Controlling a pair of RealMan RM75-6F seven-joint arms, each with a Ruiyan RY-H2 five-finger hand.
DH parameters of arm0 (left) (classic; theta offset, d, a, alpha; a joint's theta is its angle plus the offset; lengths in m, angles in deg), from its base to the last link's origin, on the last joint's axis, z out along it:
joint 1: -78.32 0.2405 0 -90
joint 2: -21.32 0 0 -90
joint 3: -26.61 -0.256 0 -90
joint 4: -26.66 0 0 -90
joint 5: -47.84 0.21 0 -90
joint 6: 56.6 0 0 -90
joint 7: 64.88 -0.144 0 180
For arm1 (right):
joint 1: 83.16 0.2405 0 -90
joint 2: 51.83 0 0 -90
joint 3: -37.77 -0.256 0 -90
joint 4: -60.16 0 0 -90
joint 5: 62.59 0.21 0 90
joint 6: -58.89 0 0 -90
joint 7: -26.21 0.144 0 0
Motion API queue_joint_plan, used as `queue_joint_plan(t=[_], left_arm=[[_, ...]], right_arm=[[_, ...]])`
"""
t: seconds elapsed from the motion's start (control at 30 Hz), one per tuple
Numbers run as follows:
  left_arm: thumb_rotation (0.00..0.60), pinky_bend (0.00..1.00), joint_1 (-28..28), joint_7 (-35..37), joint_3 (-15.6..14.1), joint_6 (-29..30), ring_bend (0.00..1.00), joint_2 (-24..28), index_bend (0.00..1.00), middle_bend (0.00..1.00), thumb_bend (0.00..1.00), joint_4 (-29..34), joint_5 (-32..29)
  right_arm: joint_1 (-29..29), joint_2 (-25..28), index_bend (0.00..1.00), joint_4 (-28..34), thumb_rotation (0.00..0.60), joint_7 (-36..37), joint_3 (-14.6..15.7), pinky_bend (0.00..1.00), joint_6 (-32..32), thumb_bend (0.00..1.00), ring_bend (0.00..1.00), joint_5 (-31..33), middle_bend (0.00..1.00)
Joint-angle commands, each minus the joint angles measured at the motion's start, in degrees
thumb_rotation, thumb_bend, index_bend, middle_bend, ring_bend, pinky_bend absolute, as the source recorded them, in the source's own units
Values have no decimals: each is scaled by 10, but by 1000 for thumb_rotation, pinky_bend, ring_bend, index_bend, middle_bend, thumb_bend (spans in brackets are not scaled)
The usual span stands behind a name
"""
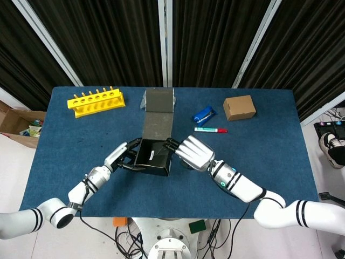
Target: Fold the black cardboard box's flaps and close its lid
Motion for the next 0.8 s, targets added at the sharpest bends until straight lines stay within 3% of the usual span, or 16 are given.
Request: queue_joint_plan(t=[0.03,0.5,0.8], left_arm=[[600,906,-2,5,-2,0,726,3,504,498,85,-3,5],[600,906,2,-17,-2,13,726,-6,504,497,85,-12,3],[600,907,-2,22,-3,16,727,-4,519,504,85,-6,15]], right_arm=[[5,-3,336,5,600,-12,5,1000,-2,327,703,0,255],[2,-22,366,-14,600,30,27,1000,-25,331,704,-37,272],[6,-38,371,-35,600,50,36,1000,-20,336,705,-47,282]])
